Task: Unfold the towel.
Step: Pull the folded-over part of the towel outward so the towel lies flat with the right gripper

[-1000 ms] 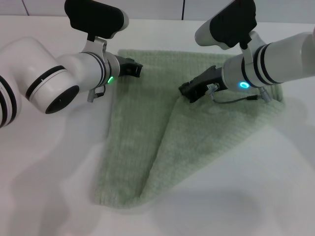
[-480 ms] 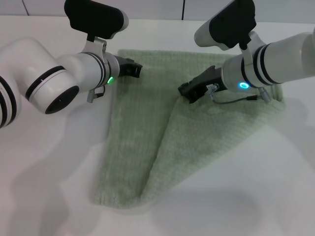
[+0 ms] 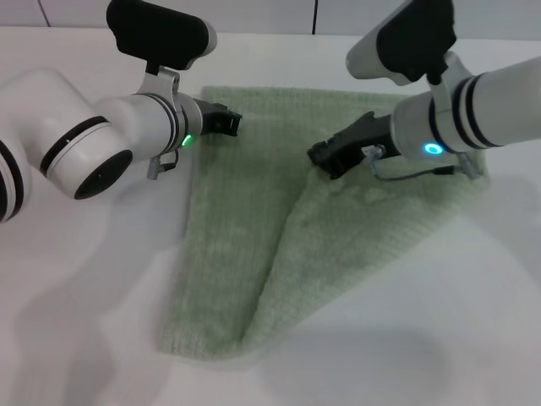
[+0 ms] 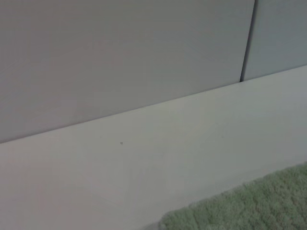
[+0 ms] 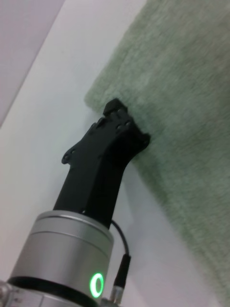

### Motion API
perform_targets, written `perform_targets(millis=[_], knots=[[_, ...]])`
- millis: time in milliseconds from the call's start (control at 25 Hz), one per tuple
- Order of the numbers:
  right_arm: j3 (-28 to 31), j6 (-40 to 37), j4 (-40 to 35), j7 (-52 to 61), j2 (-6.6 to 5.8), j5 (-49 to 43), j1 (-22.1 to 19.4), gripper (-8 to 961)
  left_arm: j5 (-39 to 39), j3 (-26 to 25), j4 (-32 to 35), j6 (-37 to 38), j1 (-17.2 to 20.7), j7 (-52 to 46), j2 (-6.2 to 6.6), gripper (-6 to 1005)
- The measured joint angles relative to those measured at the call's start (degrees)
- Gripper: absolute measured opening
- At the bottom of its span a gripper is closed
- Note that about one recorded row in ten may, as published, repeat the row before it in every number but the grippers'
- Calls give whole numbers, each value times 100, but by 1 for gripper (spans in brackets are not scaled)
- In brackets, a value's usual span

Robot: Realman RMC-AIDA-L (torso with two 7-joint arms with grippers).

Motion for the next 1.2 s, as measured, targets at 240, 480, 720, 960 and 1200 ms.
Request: perform_targets(millis=[240, 480, 720, 960, 1200], knots=[[-45, -348, -1053, 713, 10, -917, -554, 24, 0, -35, -45, -15, 37, 60, 9, -2], [-52, -995, -2198, 934, 11, -1246, -1128, 24, -1, -35, -64, -38, 37, 71, 10, -2], [-137, -1642, -3153, 1329, 13, -1753, -1507, 24, 2, -35, -94, -86, 35, 74, 16, -2], [-131, -2297, -3726, 1599, 22, -2020, -1610, 24, 6, -35, -100, -86, 35, 76, 18, -2], [-118, -2877, -4135, 1845, 12, -2228, -1529, 23, 8, -35, -106, -86, 35, 79, 19, -2]])
